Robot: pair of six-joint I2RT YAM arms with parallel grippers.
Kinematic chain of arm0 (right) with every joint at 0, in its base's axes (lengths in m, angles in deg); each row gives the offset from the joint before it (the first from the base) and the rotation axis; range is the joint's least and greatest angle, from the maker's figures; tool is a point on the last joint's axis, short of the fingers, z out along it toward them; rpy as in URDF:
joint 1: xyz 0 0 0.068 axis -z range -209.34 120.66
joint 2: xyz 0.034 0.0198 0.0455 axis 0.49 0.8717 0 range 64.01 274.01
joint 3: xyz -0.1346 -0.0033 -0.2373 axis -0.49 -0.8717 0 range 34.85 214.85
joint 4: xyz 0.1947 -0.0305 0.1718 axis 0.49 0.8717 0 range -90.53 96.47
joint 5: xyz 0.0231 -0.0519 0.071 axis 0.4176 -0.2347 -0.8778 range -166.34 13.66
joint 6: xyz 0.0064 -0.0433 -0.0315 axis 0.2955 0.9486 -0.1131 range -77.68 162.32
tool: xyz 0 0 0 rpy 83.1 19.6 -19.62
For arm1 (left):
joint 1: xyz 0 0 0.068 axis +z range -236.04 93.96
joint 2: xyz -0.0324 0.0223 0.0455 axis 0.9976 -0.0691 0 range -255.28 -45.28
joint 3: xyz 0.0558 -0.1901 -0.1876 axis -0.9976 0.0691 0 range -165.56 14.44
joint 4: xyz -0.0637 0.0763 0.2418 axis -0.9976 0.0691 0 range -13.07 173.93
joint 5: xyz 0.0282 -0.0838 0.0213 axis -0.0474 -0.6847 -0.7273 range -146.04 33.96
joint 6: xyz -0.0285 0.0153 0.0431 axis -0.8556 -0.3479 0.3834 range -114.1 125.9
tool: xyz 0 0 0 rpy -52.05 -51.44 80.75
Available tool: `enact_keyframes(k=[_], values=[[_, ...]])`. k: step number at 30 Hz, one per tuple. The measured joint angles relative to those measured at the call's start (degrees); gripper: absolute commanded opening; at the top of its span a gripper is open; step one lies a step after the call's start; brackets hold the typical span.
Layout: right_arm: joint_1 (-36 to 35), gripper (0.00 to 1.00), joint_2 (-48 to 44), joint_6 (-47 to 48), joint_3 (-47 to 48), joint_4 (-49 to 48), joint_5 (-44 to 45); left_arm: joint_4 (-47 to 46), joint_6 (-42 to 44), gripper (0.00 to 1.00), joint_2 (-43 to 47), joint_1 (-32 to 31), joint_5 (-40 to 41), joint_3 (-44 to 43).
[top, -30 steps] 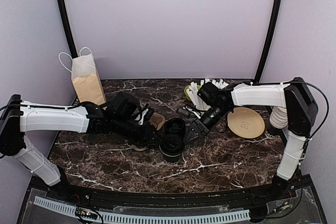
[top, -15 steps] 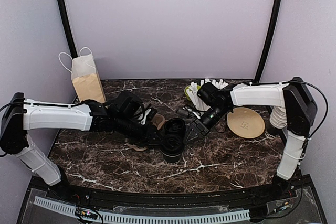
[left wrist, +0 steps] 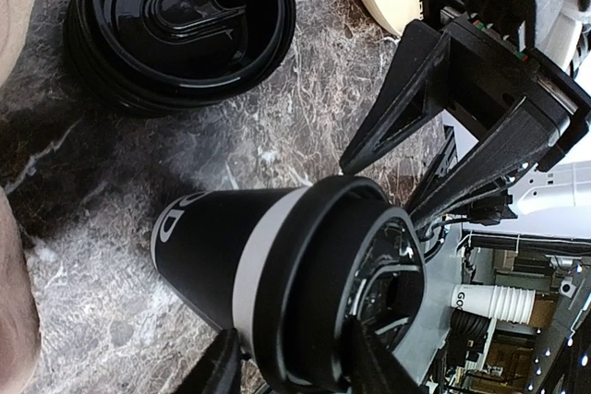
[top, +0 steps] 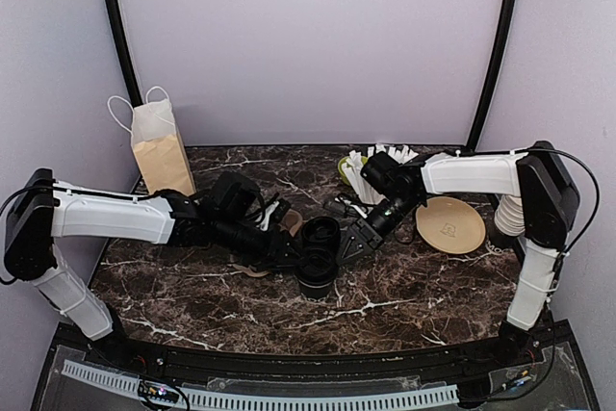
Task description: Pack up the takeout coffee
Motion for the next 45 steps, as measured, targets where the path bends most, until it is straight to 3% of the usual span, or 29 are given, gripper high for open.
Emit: enact_keyframes(k=[13,18,24,42,45], values=[[0.17,0.39,0.92,-2.1,1.09,2.08,0.74,-3.17,2.21,0.49,-1.6,0.74,-1.92,1.16],[0.22,0.43,0.83,-1.11,1.36,2.6,0.92,-2.8,3.82,0.61,-1.44,0.76,-1.11,0.72],[0.22,0.46,0.72,0.98,1.53,3.08,0.44,1.55,7.65,0.67,-0.81,0.68,3.26,-2.97],[-0.28,0.48,0.61,2.75,2.51,2.32,-0.26,6.8,12.74,0.69,1.57,-0.07,9.01,-8.13],[-0.28,0.47,-0.09,2.71,2.51,2.19,1.18,7.08,13.16,0.62,2.16,0.48,9.73,-9.31]])
